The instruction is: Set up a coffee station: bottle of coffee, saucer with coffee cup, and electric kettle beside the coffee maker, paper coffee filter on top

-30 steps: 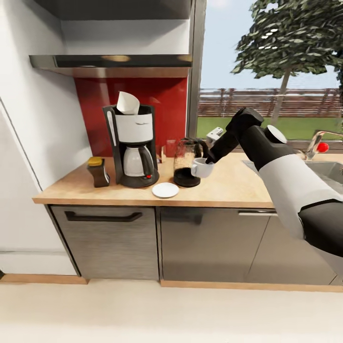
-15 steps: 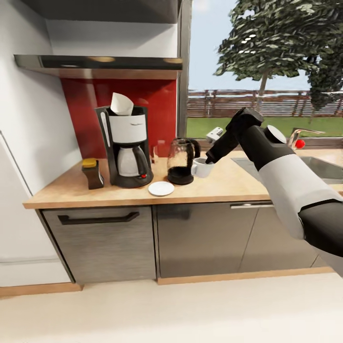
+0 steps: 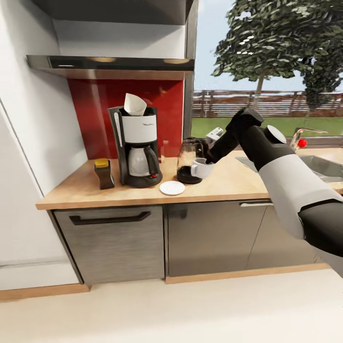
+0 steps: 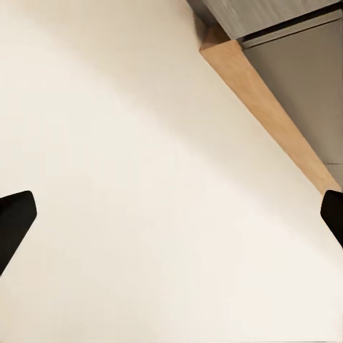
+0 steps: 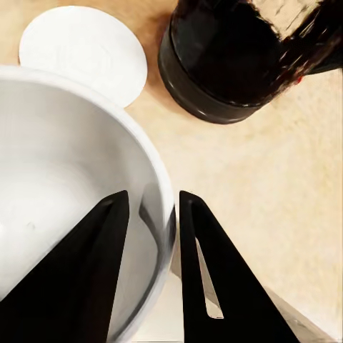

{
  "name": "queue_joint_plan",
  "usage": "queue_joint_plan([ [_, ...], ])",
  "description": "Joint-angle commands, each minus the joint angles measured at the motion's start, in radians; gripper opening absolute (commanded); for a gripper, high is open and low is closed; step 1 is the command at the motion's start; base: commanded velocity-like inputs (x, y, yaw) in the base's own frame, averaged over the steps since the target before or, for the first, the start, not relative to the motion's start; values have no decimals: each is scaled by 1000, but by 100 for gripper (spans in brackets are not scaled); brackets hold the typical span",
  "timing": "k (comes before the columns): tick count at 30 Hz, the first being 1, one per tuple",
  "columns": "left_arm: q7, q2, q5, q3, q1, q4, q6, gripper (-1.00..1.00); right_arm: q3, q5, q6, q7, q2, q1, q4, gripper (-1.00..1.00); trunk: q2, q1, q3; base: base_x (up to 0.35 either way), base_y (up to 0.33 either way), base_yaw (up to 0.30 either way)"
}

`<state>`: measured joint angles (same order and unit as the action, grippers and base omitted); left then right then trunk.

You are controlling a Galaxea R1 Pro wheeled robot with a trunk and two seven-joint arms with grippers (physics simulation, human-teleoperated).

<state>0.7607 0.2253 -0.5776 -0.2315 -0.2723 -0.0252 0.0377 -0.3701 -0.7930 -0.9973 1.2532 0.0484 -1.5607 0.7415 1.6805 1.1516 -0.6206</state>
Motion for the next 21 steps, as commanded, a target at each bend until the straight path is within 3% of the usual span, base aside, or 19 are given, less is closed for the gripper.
queue_joint_plan([
  [1, 4, 0, 4, -8, -1, 1, 4, 100, -3, -9, -6, 11, 1, -1, 1, -100, 0, 0, 0, 5, 74, -206],
  [7, 3, 0, 4, -8, -1, 1, 5, 100, -3, -9, -6, 11, 1, -1, 1, -100, 0, 0, 3, 2, 222, -187],
  [21, 3, 0, 4, -8, -1, 1, 5, 100, -3, -9, -6, 12, 2, -1, 1, -100, 0, 0, 4, 0, 304, -15],
])
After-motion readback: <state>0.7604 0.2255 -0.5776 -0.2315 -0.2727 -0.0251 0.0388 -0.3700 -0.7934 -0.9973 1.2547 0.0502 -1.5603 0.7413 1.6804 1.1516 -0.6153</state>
